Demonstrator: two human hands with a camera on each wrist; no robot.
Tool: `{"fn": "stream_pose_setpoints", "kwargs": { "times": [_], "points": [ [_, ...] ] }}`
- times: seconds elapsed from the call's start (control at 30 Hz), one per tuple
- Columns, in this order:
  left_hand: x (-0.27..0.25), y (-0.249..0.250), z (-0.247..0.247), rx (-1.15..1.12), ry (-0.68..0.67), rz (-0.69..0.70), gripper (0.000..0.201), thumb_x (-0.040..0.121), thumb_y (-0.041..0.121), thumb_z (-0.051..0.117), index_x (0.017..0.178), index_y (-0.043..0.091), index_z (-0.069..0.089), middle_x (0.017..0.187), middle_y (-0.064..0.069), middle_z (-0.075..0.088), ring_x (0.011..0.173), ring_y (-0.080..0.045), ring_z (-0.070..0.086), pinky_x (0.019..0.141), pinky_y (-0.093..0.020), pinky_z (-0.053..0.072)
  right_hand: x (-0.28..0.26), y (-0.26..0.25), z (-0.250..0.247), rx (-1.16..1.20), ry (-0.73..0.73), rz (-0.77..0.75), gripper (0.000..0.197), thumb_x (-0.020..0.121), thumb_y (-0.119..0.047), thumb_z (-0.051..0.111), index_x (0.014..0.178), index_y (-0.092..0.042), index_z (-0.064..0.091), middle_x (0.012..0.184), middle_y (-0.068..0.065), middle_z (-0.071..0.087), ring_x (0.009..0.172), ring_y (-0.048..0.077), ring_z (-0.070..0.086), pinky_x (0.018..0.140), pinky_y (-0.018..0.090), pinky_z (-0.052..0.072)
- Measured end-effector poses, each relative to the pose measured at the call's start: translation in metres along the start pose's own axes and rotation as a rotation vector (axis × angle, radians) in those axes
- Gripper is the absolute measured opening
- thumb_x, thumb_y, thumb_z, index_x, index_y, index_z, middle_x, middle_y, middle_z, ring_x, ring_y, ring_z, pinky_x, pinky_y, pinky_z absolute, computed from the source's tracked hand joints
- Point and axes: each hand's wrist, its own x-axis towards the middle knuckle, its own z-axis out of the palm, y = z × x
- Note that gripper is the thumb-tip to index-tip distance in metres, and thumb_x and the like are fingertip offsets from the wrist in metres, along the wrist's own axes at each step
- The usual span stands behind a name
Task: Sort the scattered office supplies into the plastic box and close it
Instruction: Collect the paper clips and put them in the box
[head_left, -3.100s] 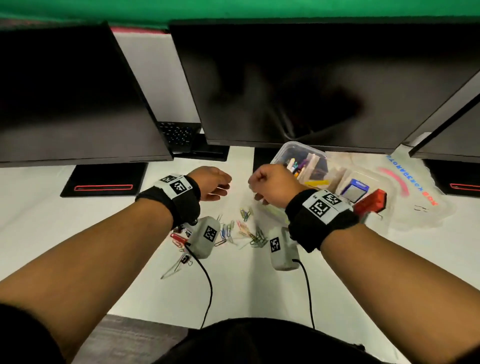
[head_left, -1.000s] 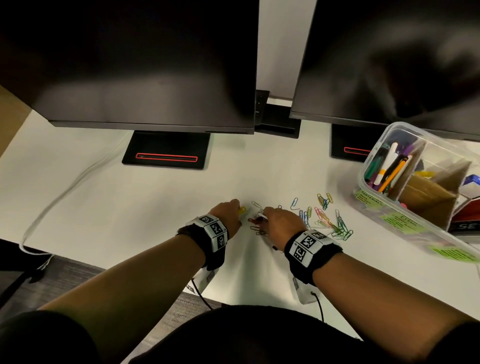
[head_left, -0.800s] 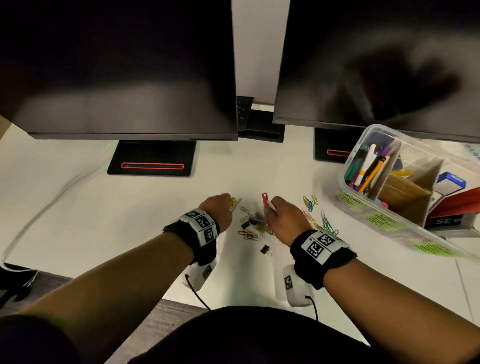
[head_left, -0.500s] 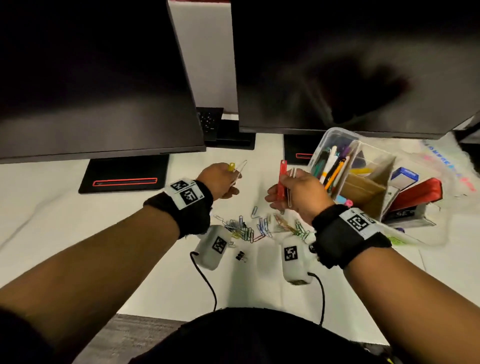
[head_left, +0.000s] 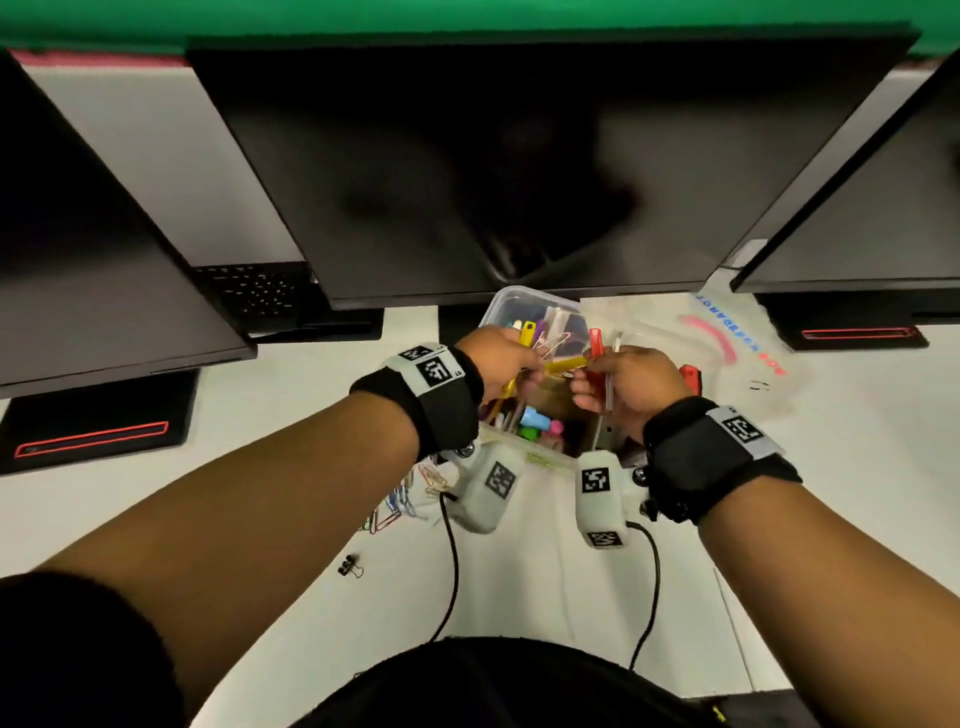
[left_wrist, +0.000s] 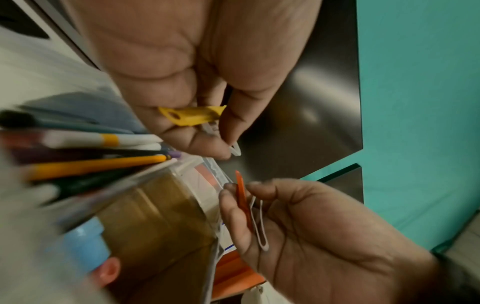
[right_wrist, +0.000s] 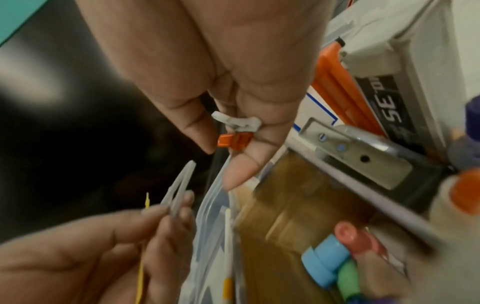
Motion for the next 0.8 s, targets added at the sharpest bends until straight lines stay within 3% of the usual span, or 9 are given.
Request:
{"fn": "stream_pose_setpoints", "kwargs": {
  "times": [0.07, 0.13, 0.33, 0.4, 0.5, 0.57, 0.7, 0.8],
  "points": [
    [0.009, 0.013, 0.016, 0.001, -0.021, -0.005, 0.023, 0.088, -0.004, 0.052, 0.07, 0.009, 0.052, 0.07, -0.009, 0.054, 0.063, -0.018, 0.051, 0.07, -0.029, 0.048, 0.005, -0.009, -0.005, 0.004, -0.003, -0.008, 0.017, 0.091, 0.002, 0.046, 0.077, -0.003, 0.055, 0.071, 0.013, 0.057, 0.052, 0.016, 0.059, 0.044, 0.021, 0.055],
    [0.014, 0.027, 0.031, -0.083, -0.085, -0.029, 0.022, 0.092, 0.0, 0.047, 0.074, 0.011, 0.052, 0.074, -0.006, 0.053, 0.066, -0.014, 0.051, 0.064, -0.024, 0.046, 0.008, -0.018, -0.008, 0.042, -0.03, -0.023, 0.016, 0.088, 0.005, 0.048, 0.076, 0.0, 0.056, 0.074, 0.016, 0.058, 0.052, 0.02, 0.06, 0.047, 0.023, 0.056],
    [0.015, 0.043, 0.023, -0.277, -0.073, -0.046, 0.012, 0.09, 0.002, 0.043, 0.083, 0.004, 0.052, 0.074, -0.01, 0.051, 0.056, -0.019, 0.057, 0.055, -0.028, 0.053, 0.014, -0.031, -0.008, -0.007, -0.095, -0.033, 0.007, 0.089, -0.002, 0.052, 0.089, -0.002, 0.058, 0.095, 0.017, 0.06, 0.077, 0.031, 0.062, 0.062, 0.032, 0.059],
    [0.014, 0.038, 0.011, -0.27, -0.058, -0.034, 0.011, 0.093, 0.005, 0.042, 0.089, 0.005, 0.052, 0.078, -0.009, 0.052, 0.064, -0.018, 0.055, 0.063, -0.027, 0.051, 0.016, -0.03, -0.005, -0.054, -0.105, -0.023, 0.013, 0.089, -0.003, 0.052, 0.102, -0.001, 0.055, 0.092, 0.015, 0.058, 0.074, 0.029, 0.062, 0.064, 0.035, 0.059],
    [0.008, 0.023, -0.013, -0.269, 0.005, -0.018, 0.013, 0.095, 0.006, 0.042, 0.102, 0.007, 0.054, 0.084, -0.007, 0.055, 0.074, -0.016, 0.056, 0.07, -0.025, 0.053, 0.01, -0.025, 0.008, -0.152, -0.131, -0.079, 0.004, 0.09, -0.005, 0.053, 0.089, -0.007, 0.055, 0.076, 0.009, 0.057, 0.066, 0.022, 0.059, 0.06, 0.031, 0.052],
    [0.001, 0.013, -0.03, -0.238, 0.056, -0.009, 0.017, 0.094, 0.003, 0.043, 0.096, 0.011, 0.057, 0.084, -0.005, 0.057, 0.074, -0.014, 0.057, 0.07, -0.023, 0.052, 0.005, -0.021, 0.02, -0.214, -0.146, -0.125, 0.012, 0.09, -0.006, 0.053, 0.079, -0.01, 0.056, 0.07, 0.008, 0.059, 0.06, 0.019, 0.057, 0.055, 0.028, 0.049],
    [-0.013, -0.009, -0.066, -0.149, 0.152, 0.01, 0.018, 0.093, 0.001, 0.046, 0.088, 0.014, 0.058, 0.078, -0.002, 0.058, 0.067, -0.011, 0.055, 0.064, -0.022, 0.046, -0.006, -0.008, 0.05, -0.435, -0.147, -0.308, 0.009, 0.086, -0.007, 0.059, 0.079, -0.009, 0.064, 0.068, 0.007, 0.062, 0.057, 0.017, 0.057, 0.055, 0.026, 0.05],
    [-0.022, -0.028, -0.088, 0.003, 0.192, 0.0, 0.018, 0.092, 0.004, 0.051, 0.083, 0.017, 0.058, 0.079, 0.001, 0.058, 0.069, -0.009, 0.054, 0.066, -0.021, 0.044, -0.02, 0.01, 0.077, -0.671, -0.285, -0.454, 0.015, 0.085, -0.007, 0.062, 0.074, -0.015, 0.066, 0.068, 0.001, 0.065, 0.056, 0.013, 0.061, 0.052, 0.019, 0.051]
  ]
}}
